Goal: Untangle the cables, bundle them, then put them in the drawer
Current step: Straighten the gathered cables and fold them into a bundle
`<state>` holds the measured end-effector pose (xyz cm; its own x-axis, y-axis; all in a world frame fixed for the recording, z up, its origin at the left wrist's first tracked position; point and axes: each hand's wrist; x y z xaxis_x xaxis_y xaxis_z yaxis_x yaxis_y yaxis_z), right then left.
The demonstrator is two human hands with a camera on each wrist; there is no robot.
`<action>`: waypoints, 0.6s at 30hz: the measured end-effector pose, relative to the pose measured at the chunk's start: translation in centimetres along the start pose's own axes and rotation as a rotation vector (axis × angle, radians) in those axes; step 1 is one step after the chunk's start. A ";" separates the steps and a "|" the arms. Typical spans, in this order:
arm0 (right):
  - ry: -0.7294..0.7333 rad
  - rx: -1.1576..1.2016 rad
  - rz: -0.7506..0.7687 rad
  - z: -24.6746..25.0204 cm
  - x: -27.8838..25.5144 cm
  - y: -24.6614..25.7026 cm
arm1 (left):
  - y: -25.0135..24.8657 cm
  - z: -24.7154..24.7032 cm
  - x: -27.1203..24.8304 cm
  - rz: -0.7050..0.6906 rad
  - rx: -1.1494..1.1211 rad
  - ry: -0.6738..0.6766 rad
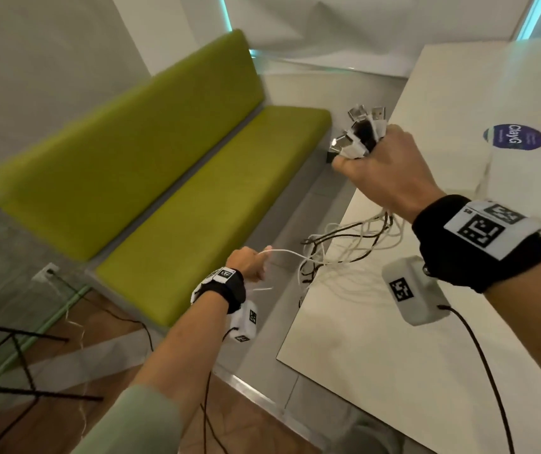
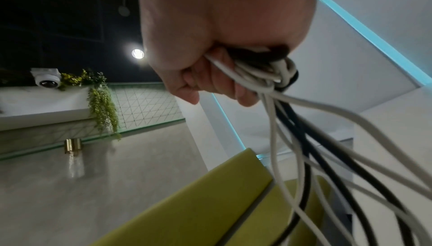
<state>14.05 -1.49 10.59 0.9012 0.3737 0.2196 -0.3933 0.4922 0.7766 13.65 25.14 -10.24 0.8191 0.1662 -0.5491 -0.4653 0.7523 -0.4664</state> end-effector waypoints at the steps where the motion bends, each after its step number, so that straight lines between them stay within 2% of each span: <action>1: -0.002 0.013 0.014 -0.1 0.6 0.7 | 0.8 0.2 -0.1 0.018 -0.012 0.049; 3: -0.007 0.017 0.030 -0.2 1.5 1.6 | 2.6 0.3 -0.2 0.051 0.034 0.094; 5: -0.013 -0.027 0.075 0.2 2.1 2.2 | 5.0 -0.1 -0.3 0.112 0.221 0.091; 7: -0.057 -0.100 0.119 1.2 2.8 2.5 | 8.4 -1.2 -0.2 0.198 0.385 0.146; 10: -0.135 -0.113 0.171 3.0 4.0 2.7 | 13.3 -3.1 -0.2 0.306 0.369 0.279; 13: -0.112 -0.112 0.198 2.7 4.6 3.4 | 14.9 -4.0 -0.4 0.380 0.328 0.313; 15: -0.085 -0.101 0.209 1.4 4.6 4.0 | 13.1 -3.1 0.1 0.315 0.308 0.309; 18: -0.045 -0.071 0.227 -0.6 4.4 4.4 | 8.4 0.3 1.1 0.137 0.247 0.342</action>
<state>16.17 2.79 14.55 0.7949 0.4464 0.4110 -0.5970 0.4542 0.6612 10.73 31.84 -14.61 0.5781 0.0860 -0.8114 -0.4337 0.8747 -0.2164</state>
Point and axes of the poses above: each hand's wrist, its own x-axis towards the middle knuckle, its own z-axis out of the back of the hand, y = z × x, and after that the axes turned 12 degrees about y, right-handed
